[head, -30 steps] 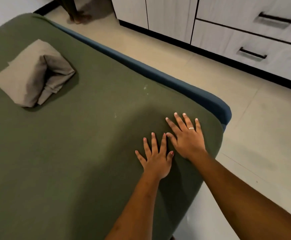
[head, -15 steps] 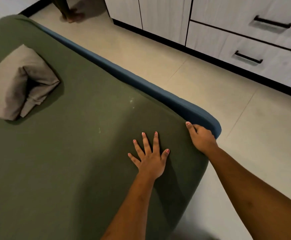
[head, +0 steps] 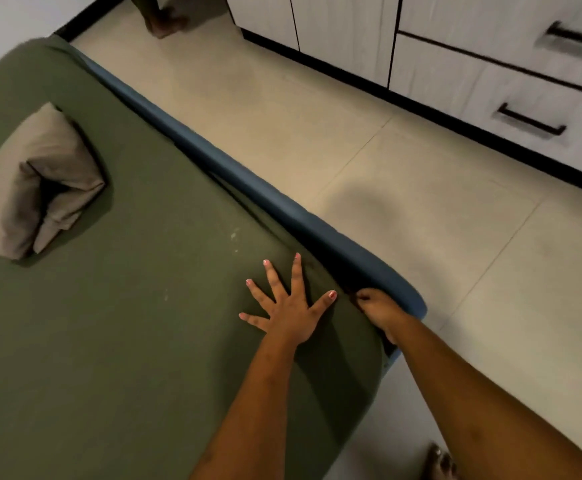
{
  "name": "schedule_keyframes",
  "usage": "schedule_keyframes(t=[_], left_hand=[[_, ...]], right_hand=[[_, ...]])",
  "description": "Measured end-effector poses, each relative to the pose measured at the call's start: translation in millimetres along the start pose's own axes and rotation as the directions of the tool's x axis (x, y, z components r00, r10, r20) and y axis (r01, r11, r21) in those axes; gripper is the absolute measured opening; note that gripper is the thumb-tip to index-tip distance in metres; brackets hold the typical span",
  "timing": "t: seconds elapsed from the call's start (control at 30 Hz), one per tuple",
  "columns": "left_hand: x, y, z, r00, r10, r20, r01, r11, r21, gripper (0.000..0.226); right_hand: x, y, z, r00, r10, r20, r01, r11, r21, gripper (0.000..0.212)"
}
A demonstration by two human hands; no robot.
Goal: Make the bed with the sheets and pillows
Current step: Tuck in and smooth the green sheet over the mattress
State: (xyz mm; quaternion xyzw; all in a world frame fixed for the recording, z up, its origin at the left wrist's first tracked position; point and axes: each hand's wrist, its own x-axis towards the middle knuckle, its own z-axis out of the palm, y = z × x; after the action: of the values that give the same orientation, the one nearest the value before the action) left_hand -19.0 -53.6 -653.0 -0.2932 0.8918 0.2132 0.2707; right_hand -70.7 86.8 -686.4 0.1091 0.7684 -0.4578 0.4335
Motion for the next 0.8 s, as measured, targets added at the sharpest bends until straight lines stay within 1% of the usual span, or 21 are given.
schedule_keyframes(t=[0.07, 0.13, 0.2, 0.27, 0.33, 0.4, 0.43, 0.47, 0.5, 0.53, 0.57, 0.6, 0.63, 0.67, 0.7, 0.73, 0.77, 0.8], left_hand=[[6, 11, -4, 1.0, -0.018, -0.005, 0.018, 1.0, -0.008, 0.084], [12, 21, -6, 1.0, -0.018, -0.021, 0.018, 1.0, -0.008, 0.075], [15, 31, -5, 0.999, -0.022, -0.039, 0.023, 0.999, 0.029, 0.066], [15, 37, -2, 0.998, -0.028, -0.056, 0.033, 0.996, 0.086, 0.059], [14, 43, 1, 0.998, 0.019, -0.053, -0.009, 0.985, 0.173, 0.051], [13, 49, 2, 0.993, 0.116, -0.017, -0.105, 0.94, 0.324, 0.047], [12, 52, 2, 0.987, 0.161, 0.007, -0.15, 0.9, 0.409, 0.048], [13, 57, 1, 0.981, 0.191, 0.039, -0.186, 0.852, 0.489, 0.048], [13, 61, -1, 0.976, 0.203, 0.077, -0.211, 0.807, 0.551, 0.048], [14, 65, -3, 0.973, 0.202, 0.113, -0.229, 0.77, 0.595, 0.046], [14, 69, -5, 0.971, 0.192, 0.144, -0.24, 0.741, 0.627, 0.046], [13, 71, -6, 0.969, 0.181, 0.167, -0.246, 0.715, 0.654, 0.046], [13, 73, -6, 0.968, 0.174, 0.182, -0.251, 0.693, 0.676, 0.046], [13, 74, -5, 0.966, 0.173, 0.192, -0.259, 0.674, 0.692, 0.046], [14, 76, -3, 0.965, 0.169, 0.202, -0.263, 0.661, 0.703, 0.047], [15, 78, -2, 0.964, 0.161, 0.211, -0.264, 0.653, 0.71, 0.047], [17, 81, 0, 0.964, 0.148, 0.22, -0.262, 0.649, 0.714, 0.049], [20, 84, 2, 0.963, 0.132, 0.235, -0.264, 0.646, 0.716, 0.05]], right_hand=[[9, 5, -4, 0.999, -0.042, 0.033, 0.045, 0.995, -0.088, 0.025], [17, 10, -7, 0.995, -0.068, 0.076, 0.079, 0.983, -0.164, 0.023], [19, 19, -12, 0.989, -0.103, 0.103, 0.131, 0.935, -0.33, 0.021], [11, 29, -19, 0.98, -0.166, 0.112, 0.199, 0.843, -0.499, 0.022], [0, 35, -25, 0.976, -0.203, 0.079, 0.21, 0.786, -0.581, 0.023], [-9, 33, -27, 0.985, -0.17, 0.026, 0.153, 0.797, -0.584, 0.029], [-8, 31, -26, 0.995, -0.096, 0.025, 0.095, 0.834, -0.543, 0.031], [-2, 28, -28, 0.999, 0.024, 0.038, -0.004, 0.88, -0.476, 0.034], [6, 21, -33, 0.968, 0.239, 0.076, -0.201, 0.92, -0.338, 0.037], [15, 22, -40, 0.904, 0.393, 0.168, -0.368, 0.915, -0.162, 0.041], [19, 21, -48, 0.841, 0.484, 0.242, -0.49, 0.871, -0.04, 0.045], [27, 23, -50, 0.804, 0.528, 0.273, -0.541, 0.841, -0.032, 0.047], [33, 26, -48, 0.802, 0.53, 0.275, -0.533, 0.843, -0.072, 0.048], [35, 28, -44, 0.823, 0.521, 0.224, -0.519, 0.852, -0.075, 0.047], [31, 28, -36, 0.854, 0.493, 0.17, -0.5, 0.866, 0.002, 0.042], [33, 30, -28, 0.898, 0.423, 0.12, -0.437, 0.889, 0.136, 0.035], [29, 30, -20, 0.946, 0.318, 0.069, -0.325, 0.921, 0.216, 0.029], [24, 31, -13, 0.968, 0.248, 0.03, -0.246, 0.927, 0.282, 0.025]])
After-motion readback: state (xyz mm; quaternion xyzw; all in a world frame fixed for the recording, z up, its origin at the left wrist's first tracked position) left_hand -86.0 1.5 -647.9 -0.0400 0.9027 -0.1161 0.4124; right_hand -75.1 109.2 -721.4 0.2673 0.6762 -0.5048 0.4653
